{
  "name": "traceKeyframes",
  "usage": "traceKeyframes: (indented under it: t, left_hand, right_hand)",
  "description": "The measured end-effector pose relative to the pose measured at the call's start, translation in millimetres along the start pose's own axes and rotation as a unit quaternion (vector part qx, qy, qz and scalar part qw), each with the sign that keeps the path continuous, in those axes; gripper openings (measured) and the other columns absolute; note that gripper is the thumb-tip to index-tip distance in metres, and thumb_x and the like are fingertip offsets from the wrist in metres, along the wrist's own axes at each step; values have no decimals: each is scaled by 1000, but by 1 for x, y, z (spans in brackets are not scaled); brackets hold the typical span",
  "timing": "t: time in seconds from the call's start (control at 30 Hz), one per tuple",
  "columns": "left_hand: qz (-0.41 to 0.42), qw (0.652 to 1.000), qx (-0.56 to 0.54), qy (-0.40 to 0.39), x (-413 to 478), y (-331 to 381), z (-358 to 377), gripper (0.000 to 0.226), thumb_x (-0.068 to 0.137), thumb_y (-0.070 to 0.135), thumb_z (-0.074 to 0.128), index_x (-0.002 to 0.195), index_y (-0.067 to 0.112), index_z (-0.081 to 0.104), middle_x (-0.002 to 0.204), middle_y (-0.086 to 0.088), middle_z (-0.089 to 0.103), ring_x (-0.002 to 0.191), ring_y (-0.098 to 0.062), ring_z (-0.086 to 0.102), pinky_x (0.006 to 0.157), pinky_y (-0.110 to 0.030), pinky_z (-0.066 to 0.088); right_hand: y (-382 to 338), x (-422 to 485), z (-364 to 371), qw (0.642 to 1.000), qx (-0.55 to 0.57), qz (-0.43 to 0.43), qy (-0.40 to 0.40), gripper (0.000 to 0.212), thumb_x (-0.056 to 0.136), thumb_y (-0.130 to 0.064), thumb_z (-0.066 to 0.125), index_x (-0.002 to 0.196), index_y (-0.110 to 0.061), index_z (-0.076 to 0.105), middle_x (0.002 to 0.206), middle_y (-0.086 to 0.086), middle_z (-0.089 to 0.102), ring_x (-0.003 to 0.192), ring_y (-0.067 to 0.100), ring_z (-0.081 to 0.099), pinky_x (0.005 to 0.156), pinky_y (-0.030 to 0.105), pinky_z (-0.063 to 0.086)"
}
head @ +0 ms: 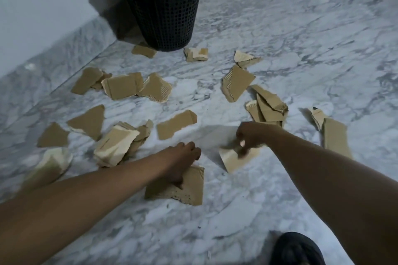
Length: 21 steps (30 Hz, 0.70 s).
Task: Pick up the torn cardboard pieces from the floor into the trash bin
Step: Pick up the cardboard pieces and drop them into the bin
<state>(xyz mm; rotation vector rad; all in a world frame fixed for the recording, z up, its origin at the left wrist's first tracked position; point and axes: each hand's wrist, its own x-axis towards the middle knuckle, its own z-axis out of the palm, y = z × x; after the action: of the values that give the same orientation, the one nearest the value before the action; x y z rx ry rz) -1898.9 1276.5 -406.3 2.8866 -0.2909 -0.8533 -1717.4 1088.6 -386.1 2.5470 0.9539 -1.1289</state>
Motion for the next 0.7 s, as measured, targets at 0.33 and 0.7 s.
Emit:
traceKeyframes:
  t: [0.33,0.7]
  left_hand:
    - [-39,994,39,-99,8,1,-1,53,79,40,75,121,18,51,126,-6,46,116,-26,47,91,-40,39]
    - [-56,983,-161,-73,-6,-8,-12,54,81,32,76,123,20,44,125,-3,52,102,-20,53,78,-30,45]
  right_hand:
    - [57,14,5,844,358,334,220,83,91,-57,56,147,-1,32,144,20,36,130,37,38,107,42,34]
    - [-30,15,4,966,224,-22,130,41,67,-27,88,81,-18,51,78,-4,50,70,17,51,55,26,38]
